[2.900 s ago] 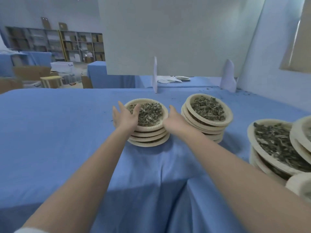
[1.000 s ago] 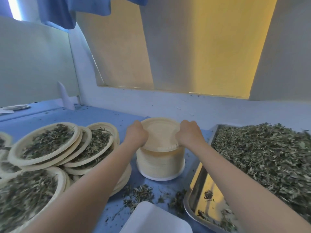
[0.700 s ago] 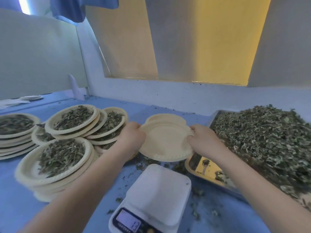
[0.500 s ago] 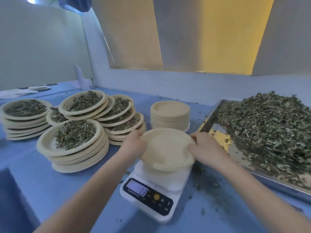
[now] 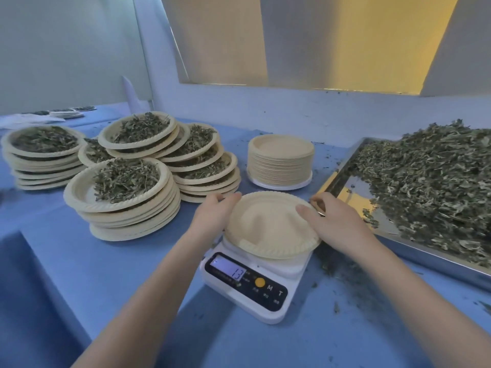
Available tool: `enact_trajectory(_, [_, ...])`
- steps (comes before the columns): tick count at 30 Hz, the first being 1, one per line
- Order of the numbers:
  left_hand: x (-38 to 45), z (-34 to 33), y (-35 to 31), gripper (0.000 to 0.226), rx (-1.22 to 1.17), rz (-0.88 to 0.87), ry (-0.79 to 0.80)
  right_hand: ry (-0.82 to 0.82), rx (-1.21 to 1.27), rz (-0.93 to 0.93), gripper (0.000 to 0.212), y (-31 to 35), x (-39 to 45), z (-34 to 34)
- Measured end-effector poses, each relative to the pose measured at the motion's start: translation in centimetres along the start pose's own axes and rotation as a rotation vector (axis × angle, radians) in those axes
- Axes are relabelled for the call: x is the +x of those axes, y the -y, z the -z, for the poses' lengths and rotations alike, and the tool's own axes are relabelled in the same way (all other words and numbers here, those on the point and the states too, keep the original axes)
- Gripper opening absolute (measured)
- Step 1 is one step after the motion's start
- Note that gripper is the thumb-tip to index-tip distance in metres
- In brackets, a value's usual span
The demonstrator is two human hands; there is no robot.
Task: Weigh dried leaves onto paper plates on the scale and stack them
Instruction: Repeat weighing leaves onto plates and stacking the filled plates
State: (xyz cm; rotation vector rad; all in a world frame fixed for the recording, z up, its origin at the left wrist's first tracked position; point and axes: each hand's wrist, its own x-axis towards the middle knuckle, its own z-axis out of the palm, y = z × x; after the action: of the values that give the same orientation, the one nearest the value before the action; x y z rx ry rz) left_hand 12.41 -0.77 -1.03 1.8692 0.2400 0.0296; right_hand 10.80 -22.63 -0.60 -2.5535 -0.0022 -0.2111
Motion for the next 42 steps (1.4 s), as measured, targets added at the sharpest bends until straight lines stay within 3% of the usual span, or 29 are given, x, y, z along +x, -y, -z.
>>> enact_trajectory(3, [0.2, 0.2, 0.5, 0.027, -0.169, 0.067, -0.026, 0.011, 0.033, -0.009, 0.063, -0.1, 0.2, 0.0])
enact_trajectory(7, [-0.1, 0.7, 1.1, 0.033, -0.33, 0.113, 0.008, 0.017, 0.054, -0.013, 0.068, -0.3, 0.4, 0.1])
enact_trajectory(19, [-0.7, 0.8, 2.1, 0.024, -0.305, 0.057, 0.044, 0.014, 0.083, 0.021, 0.065, -0.7, 0.4, 0.1])
enact_trajectory(22, [-1.2, 0.9, 2.4, 0.028, -0.192, -0.064, -0.033, 0.025, 0.076, 0.016, 0.066, -0.7, 0.5, 0.1])
enact_trajectory(26, [-1.9, 0.5, 0.2, 0.045, 0.093, -0.424, -0.17, -0.023, 0.022, 0.059, 0.072, -0.4, 0.7, 0.4])
enact_trajectory(29, [-2.2, -2.4, -3.3, 0.042, 0.274, -0.584, -0.018, -0.057, 0.06, 0.088, 0.067, 0.2, 1.0, 1.4])
enact_trajectory(36, [-2.7, -13.1, -9.8, 0.037, 0.376, -0.581, 0.303, -0.153, 0.042, 0.044, 0.042, -3.6, 0.6, 7.0])
enact_trajectory(42, [-4.0, -24.2, -12.6, 0.056, 0.498, -0.535, 0.617, -0.134, -0.092, -0.181, 0.056, -12.5, -1.5, 13.4])
